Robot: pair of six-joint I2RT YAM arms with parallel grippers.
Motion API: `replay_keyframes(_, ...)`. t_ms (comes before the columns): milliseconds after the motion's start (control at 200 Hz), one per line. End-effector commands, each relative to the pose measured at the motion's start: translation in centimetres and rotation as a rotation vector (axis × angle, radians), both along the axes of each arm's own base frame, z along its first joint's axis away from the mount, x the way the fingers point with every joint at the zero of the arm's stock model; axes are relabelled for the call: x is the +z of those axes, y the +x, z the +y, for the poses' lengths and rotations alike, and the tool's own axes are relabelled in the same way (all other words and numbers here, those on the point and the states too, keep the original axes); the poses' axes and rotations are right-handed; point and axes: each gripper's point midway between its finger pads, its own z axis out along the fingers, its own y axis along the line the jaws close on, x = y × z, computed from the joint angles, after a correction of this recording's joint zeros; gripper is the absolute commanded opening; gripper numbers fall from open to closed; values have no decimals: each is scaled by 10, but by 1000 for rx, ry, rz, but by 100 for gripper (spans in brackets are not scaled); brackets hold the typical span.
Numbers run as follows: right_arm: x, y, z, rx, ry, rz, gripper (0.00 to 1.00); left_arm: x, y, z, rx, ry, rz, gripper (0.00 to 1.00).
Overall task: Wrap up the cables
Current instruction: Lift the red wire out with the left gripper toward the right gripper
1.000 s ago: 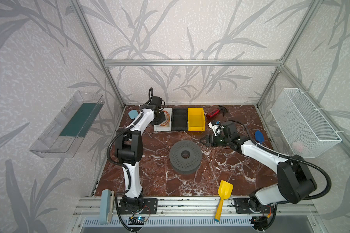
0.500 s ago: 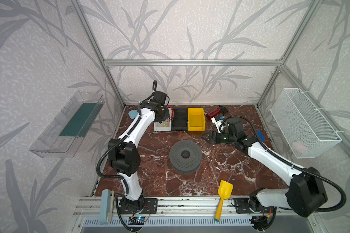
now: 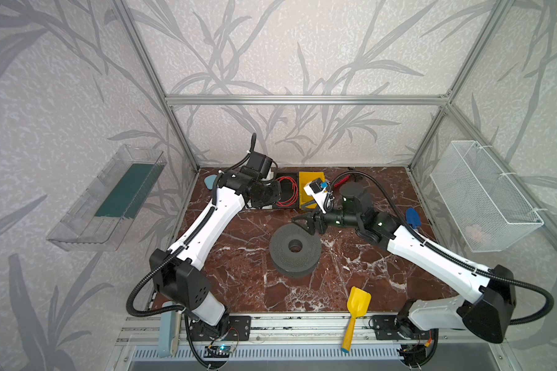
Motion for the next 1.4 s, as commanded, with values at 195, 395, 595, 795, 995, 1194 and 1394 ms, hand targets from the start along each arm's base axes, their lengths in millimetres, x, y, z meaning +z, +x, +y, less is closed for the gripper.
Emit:
replay_keyframes(195,-24,8,19,42,-133,-141,66,13,-42,-6,-9,-95,77,0)
replay_keyframes(395,-51,15,26,16,-181,-149,66,13,-51,-9,-41,-104,91,0)
replay_keyframes(595,-58,20,34,18,-200,-193,59,10,-58,-10,-42,-111,99,0)
replay_keyframes(795,-64,27,38,12,-221,-217,56,12,-65,-9,-45,-114,100,0)
replay_keyframes(995,-70,27,43,20,-235,-227,51,15,-70,-10,-49,-120,100,0)
replay_keyframes(1194,-72,31,48,19,-243,-242,40,11,-74,-16,-86,-113,117,0)
replay_keyframes(1394,-73,29,54,25,-260,-262,26,4,-75,-14,-88,-72,127,0)
